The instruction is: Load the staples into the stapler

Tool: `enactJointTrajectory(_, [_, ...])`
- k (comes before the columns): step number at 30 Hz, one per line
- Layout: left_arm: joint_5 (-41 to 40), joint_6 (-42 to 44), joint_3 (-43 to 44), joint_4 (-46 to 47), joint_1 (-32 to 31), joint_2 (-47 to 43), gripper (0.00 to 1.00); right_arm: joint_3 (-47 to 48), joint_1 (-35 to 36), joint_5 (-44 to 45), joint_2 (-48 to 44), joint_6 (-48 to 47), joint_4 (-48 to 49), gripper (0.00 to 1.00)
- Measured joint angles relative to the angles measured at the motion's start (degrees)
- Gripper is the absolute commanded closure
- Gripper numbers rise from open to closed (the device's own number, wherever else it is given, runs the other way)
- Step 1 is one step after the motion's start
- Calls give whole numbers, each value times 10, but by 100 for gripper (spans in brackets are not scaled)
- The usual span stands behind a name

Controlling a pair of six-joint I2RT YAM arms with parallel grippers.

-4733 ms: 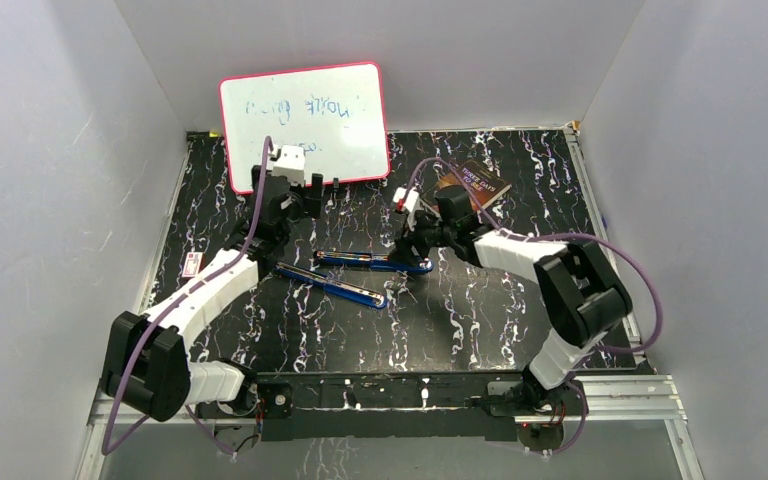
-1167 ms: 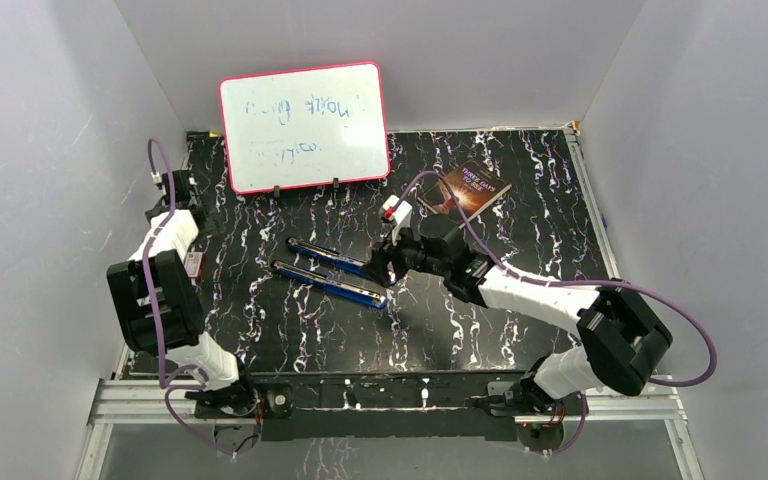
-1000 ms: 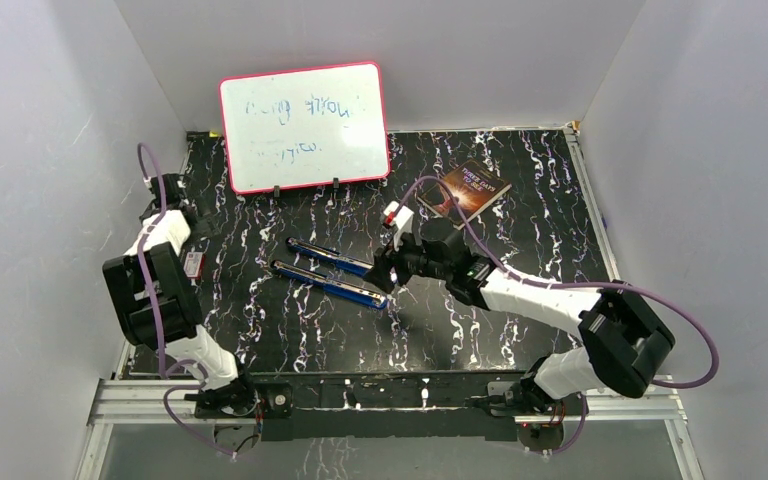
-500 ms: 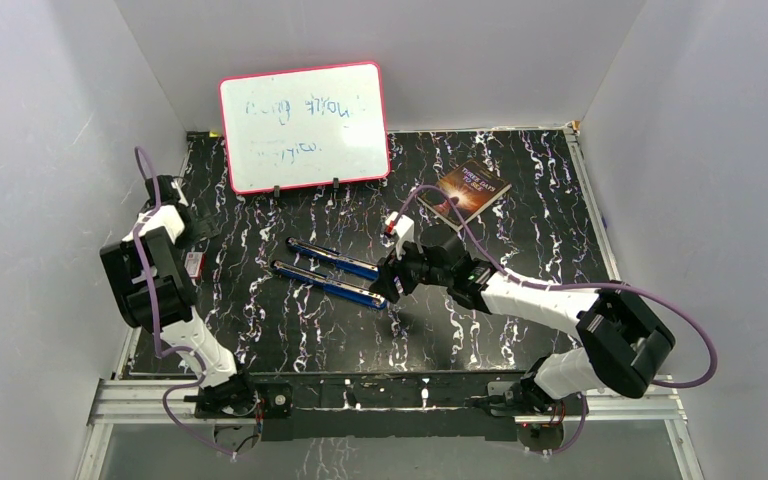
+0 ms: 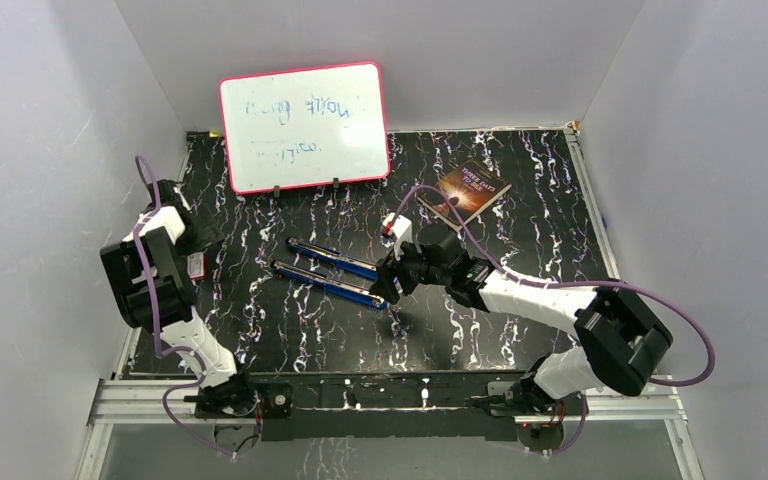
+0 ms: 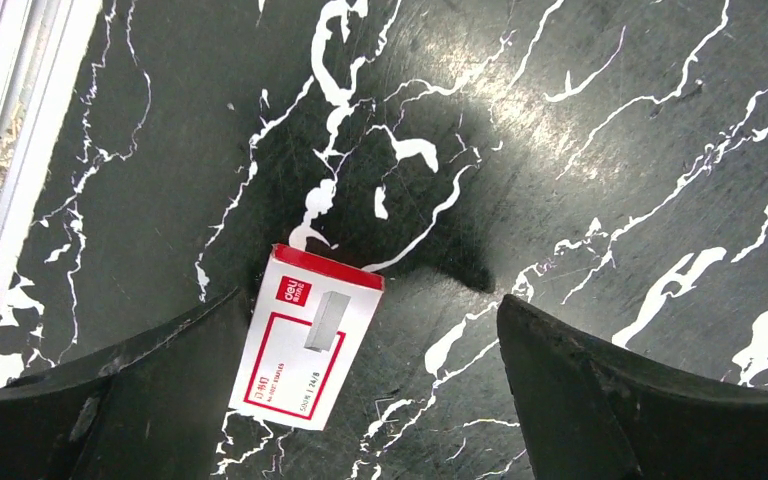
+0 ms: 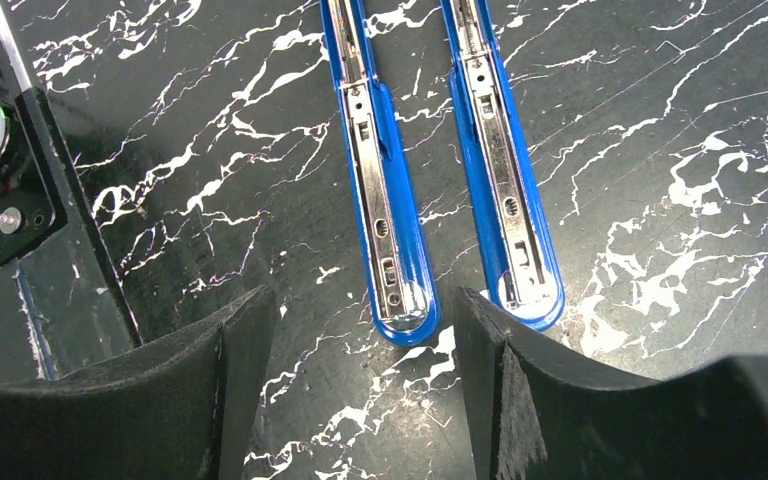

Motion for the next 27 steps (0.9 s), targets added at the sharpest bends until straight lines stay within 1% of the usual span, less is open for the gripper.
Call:
enactJointTrajectory(5, [5, -15, -4, -8, 0, 0, 9, 0, 0, -5, 0, -2, 0, 27])
enactJointTrajectory(10, [29, -38, -27, -1, 0, -17, 12, 0, 0, -7, 0, -3, -1, 26])
enactJointTrajectory(14, [45, -51, -43, 3, -2, -32, 12, 0, 0, -8, 2, -3, -1, 27])
enactJointTrajectory(17, [40, -57, -44, 3, -4, -33, 10, 1, 0, -10, 9, -3, -7, 26])
enactJointTrajectory(18, [34, -59, -44, 2, -4, -33, 10, 2, 0, -11, 9, -3, -10, 26])
enactJointTrajectory(19, [21, -65, -44, -2, -5, -33, 7, 7, 0, -11, 10, -3, -12, 26])
enactJointTrajectory(20, [-4, -75, -44, -5, -6, -33, 5, 10, 0, -11, 10, -3, -12, 26])
enactJointTrajectory(22, [-38, -91, -44, -13, -7, -33, 6, 12, 0, -13, 11, 1, -11, 26])
enactJointTrajectory(25, [-76, -104, -44, -19, -7, -33, 10, 12, 0, -12, 15, 8, -11, 26])
enactJointTrajectory(27, [-95, -109, -44, -22, -7, -33, 18, 12, 0, -12, 23, 8, -10, 26])
